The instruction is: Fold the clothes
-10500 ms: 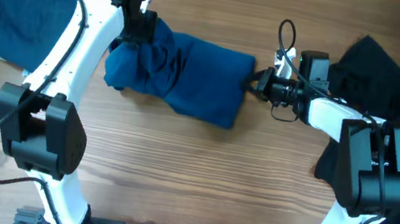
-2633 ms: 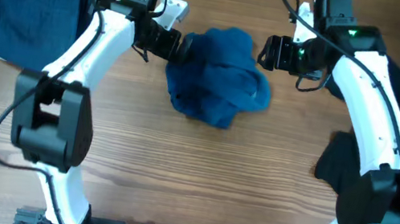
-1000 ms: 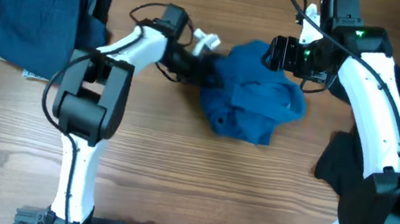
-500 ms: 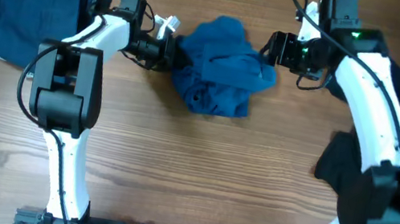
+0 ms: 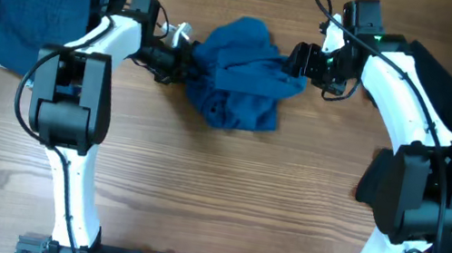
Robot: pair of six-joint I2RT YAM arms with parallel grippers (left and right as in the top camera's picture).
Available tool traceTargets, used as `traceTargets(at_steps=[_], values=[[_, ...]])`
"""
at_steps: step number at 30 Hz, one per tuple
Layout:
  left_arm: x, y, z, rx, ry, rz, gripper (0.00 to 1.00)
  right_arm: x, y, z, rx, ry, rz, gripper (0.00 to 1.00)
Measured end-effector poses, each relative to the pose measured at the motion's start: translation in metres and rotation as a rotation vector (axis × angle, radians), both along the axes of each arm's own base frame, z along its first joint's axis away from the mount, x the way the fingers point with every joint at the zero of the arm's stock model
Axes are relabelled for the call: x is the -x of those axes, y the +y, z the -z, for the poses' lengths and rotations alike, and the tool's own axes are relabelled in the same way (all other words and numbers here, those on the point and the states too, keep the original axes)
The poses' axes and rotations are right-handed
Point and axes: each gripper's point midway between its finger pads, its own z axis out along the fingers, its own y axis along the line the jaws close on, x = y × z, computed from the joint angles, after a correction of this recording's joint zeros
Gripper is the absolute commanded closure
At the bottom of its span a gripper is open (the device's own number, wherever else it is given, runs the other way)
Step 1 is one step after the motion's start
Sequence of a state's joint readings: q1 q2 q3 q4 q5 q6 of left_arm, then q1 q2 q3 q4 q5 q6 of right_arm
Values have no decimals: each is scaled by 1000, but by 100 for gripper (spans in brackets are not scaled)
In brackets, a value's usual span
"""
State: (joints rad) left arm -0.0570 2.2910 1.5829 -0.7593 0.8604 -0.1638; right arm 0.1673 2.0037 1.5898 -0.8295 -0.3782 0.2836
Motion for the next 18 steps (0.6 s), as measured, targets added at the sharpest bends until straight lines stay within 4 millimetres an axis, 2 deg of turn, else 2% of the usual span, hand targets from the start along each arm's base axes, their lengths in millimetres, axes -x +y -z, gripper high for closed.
traceTargets(at_steps=[2,3,4,5,8,11,15,18], values=[[-2,4,0,-3,-4,-7,43,-1,0,-1,-1,-7,-2,16],[-2,6,1,-8,-4,-11,30,-2,0,-1,-1,-10,-5,16],[-3,10,2,-15,-5,-18,4,-3,1,-1,-1,-19,-16,16],[-4,11,0,-10,-11,-17,0,-3,1,-1,-1,-23,-19,16],[-9,10,-15,-9,-48,-14,1,-5,1,-2,-2,-33,-21,16],[-16,22,-15,-106,-85,-24,0,-7,-4,-2,-4,-33,-13,16],[-23,40,-18,-218,-119,-46,0,-12,-19,-6,-4,-36,21,16],[-27,48,-32,-266,-162,-59,0,-21,-37,-13,-8,-52,62,15]])
